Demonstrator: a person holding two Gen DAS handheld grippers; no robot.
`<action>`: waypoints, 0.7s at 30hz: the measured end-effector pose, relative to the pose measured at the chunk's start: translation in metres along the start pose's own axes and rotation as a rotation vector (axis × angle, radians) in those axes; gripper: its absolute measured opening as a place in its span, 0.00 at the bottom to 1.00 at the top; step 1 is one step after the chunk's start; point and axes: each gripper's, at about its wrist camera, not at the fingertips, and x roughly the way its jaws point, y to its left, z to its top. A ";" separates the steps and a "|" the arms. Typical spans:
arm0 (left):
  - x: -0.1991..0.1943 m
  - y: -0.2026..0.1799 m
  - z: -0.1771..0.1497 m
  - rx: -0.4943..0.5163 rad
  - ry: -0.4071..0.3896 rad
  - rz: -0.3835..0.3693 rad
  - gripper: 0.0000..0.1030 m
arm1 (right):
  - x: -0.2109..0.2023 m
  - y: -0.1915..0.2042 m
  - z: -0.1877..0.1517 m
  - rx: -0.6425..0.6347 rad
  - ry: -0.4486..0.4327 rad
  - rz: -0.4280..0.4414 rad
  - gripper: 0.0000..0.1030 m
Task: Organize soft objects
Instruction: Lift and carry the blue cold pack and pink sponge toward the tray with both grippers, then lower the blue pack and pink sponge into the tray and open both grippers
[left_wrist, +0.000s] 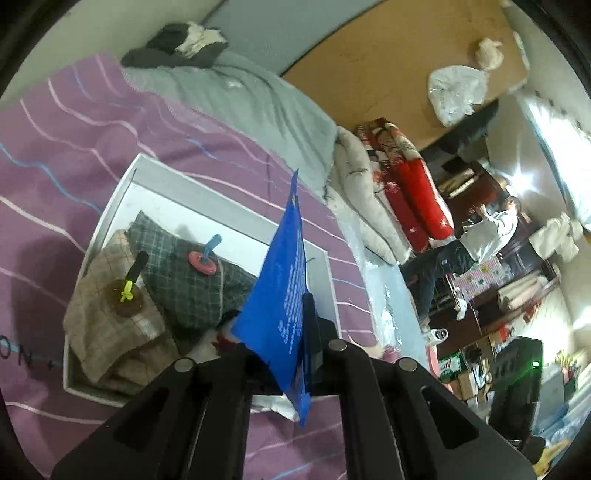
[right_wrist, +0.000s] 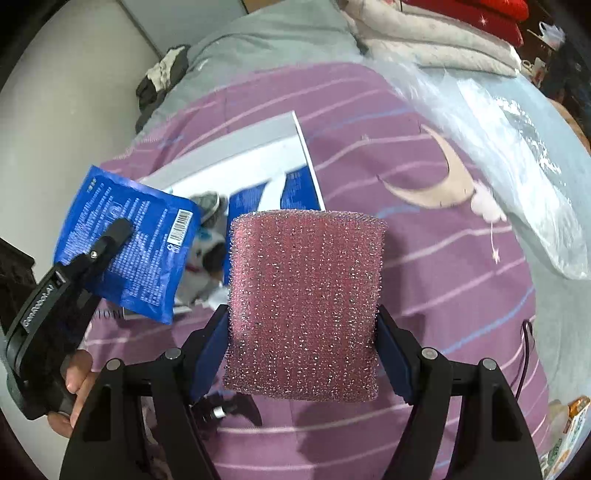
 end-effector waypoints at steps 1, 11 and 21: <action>0.001 0.001 -0.001 -0.003 -0.002 0.013 0.06 | 0.000 -0.001 0.003 0.002 -0.009 0.003 0.73; 0.019 -0.002 -0.009 0.058 -0.028 0.218 0.06 | 0.033 0.013 0.036 0.013 0.007 0.070 0.73; 0.002 0.012 -0.005 -0.017 0.035 0.168 0.60 | 0.041 0.037 0.039 -0.071 -0.043 0.079 0.73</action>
